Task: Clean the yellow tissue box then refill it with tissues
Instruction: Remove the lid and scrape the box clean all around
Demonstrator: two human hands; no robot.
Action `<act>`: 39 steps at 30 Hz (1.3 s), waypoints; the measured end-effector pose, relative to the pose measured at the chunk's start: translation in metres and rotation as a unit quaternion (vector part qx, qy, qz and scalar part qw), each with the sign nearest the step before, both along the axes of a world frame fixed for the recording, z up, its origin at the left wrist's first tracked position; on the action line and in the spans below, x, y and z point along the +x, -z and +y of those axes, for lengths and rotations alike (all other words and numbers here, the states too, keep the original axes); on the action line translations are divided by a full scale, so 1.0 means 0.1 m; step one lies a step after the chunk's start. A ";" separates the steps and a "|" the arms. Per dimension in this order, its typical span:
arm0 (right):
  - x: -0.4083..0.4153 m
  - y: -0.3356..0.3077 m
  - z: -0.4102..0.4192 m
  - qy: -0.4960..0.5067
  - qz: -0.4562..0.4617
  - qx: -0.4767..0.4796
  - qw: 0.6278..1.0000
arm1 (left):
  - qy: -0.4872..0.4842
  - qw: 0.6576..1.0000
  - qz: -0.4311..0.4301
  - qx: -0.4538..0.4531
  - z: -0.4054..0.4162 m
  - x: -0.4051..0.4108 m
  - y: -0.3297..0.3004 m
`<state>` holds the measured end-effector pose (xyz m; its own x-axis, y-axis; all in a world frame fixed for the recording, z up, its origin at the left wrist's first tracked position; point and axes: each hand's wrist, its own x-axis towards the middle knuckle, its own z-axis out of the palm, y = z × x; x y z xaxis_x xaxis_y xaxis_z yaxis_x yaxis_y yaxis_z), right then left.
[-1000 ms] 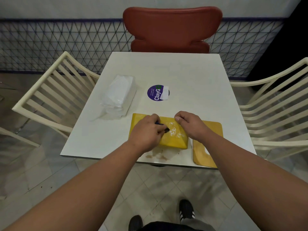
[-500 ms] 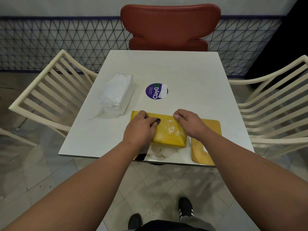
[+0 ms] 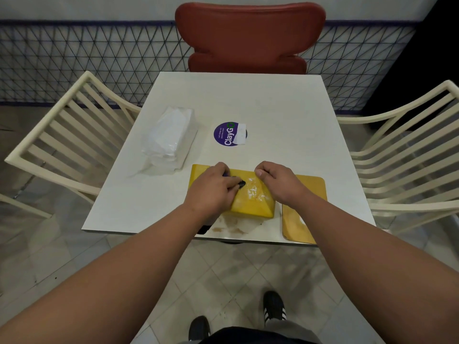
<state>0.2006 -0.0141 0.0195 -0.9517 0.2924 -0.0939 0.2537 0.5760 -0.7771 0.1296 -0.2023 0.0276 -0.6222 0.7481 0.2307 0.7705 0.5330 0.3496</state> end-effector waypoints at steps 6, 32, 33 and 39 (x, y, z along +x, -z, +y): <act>0.01 -0.01 0.01 0.004 0.001 0.000 1.000 | 0.022 1.000 -0.022 -0.003 -0.02 0.06 -0.02; -0.01 0.01 0.00 0.011 0.001 -0.009 1.000 | -0.178 0.980 -0.051 0.068 -0.32 0.19 0.18; -0.01 0.01 0.00 0.011 0.000 -0.007 1.000 | -0.161 0.983 -0.047 0.068 -0.27 0.24 0.17; -0.02 0.00 0.01 0.005 -0.002 -0.004 1.000 | -0.103 0.993 -0.039 0.050 -0.21 0.33 0.19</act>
<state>0.1984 -0.0134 0.0194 -0.9482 0.3013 -0.1004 0.2629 0.5673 -0.7804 0.1622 -0.2229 0.0090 -0.7779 0.5799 0.2423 0.6180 0.6360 0.4622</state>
